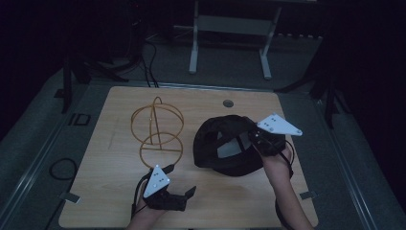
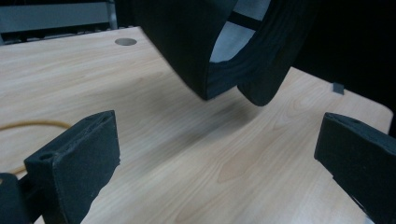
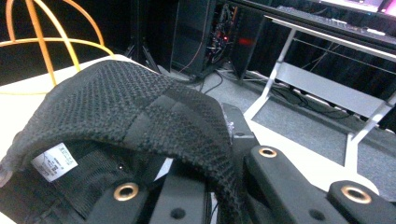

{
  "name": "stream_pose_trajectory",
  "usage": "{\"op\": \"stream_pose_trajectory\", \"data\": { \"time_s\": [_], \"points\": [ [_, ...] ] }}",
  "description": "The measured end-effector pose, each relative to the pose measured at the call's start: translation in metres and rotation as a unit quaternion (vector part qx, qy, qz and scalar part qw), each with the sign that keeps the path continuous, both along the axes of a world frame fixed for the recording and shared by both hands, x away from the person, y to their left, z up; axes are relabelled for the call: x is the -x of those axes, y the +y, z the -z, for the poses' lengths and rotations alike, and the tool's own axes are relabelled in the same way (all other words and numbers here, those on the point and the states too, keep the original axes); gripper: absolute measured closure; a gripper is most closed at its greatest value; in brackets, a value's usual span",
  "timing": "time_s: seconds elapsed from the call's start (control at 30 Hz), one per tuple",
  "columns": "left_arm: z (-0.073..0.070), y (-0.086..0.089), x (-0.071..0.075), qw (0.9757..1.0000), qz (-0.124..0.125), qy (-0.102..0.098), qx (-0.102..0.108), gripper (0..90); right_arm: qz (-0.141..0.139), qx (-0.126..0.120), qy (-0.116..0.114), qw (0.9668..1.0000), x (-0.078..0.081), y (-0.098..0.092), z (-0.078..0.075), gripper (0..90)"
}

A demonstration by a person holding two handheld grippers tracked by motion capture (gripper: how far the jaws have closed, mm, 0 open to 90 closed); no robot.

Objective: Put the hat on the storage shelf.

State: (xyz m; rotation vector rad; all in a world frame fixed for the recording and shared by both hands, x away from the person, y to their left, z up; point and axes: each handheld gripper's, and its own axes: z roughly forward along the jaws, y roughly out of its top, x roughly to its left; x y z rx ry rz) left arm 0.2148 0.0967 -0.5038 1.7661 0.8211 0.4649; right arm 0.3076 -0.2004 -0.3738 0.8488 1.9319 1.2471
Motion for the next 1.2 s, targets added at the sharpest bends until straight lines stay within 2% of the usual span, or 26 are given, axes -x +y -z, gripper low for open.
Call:
{"op": "stream_pose_trajectory", "data": {
  "time_s": [0.23,0.37,0.4,0.43,0.53,0.57,0.6,0.67,0.7,0.83,0.87,1.03,1.07,1.13,1.2],
  "points": [
    [-0.004,-0.011,-0.016,1.0,-0.003,-0.004,0.004,3.3,-0.015,-0.004,0.004,0.9999,0.004,0.005,0.0,88.4],
    [-0.006,-0.016,-0.026,0.9999,-0.005,-0.01,-0.003,7.9,-0.028,-0.008,-0.005,0.9996,0.01,0.006,-0.002,88.4],
    [-0.006,-0.016,-0.027,0.9999,-0.006,-0.015,0.006,7.9,-0.03,-0.007,-0.008,0.9995,0.012,0.007,-0.003,88.4],
    [-0.006,-0.016,-0.028,0.9998,-0.006,-0.016,0.013,12.4,-0.035,-0.006,-0.009,0.9993,0.013,0.008,-0.003,88.4],
    [-0.009,-0.021,-0.033,0.9996,-0.001,-0.017,0.024,16.7,-0.05,-0.01,-0.006,0.9987,0.017,0.009,-0.005,88.4],
    [-0.009,-0.021,-0.033,0.9996,-0.001,-0.017,0.024,22.1,-0.05,-0.01,-0.006,0.9987,0.017,0.009,-0.005,88.4],
    [-0.008,-0.023,-0.034,0.9993,-0.016,-0.029,0.015,27.3,-0.057,-0.016,-0.009,0.9982,0.019,0.009,-0.005,88.3],
    [-0.008,-0.023,-0.034,0.9992,-0.015,-0.034,0.015,40.0,-0.065,-0.024,-0.009,0.9976,0.021,0.008,-0.005,88.3],
    [-0.008,-0.023,-0.034,0.9992,-0.015,-0.034,0.015,41.9,-0.065,-0.024,-0.009,0.9976,0.021,0.008,-0.005,88.3],
    [-0.008,-0.024,-0.034,0.9987,-0.029,-0.031,0.027,53.8,-0.069,-0.028,-0.011,0.9972,0.026,0.006,-0.003,88.3],
    [-0.009,-0.024,-0.033,0.9982,-0.034,-0.034,0.037,58.6,-0.071,-0.031,-0.006,0.997,0.027,0.005,-0.002,88.3],
    [-0.016,-0.026,-0.031,0.9971,-0.044,-0.053,0.034,86.2,-0.069,-0.03,0.001,0.9972,0.03,0.003,0.002,88.3],
    [-0.018,-0.026,-0.031,0.9972,-0.042,-0.051,0.034,87.6,-0.067,-0.03,0.002,0.9973,0.031,0.002,0.005,88.3],
    [-0.022,-0.025,-0.033,0.9972,-0.038,-0.041,0.05,88.0,-0.065,-0.034,0.005,0.9973,0.032,-0.001,0.007,88.2],
    [-0.025,-0.024,-0.033,0.9973,-0.041,-0.044,0.043,88.0,-0.065,-0.041,0.006,0.997,0.033,-0.005,0.009,88.2]
  ]
}}
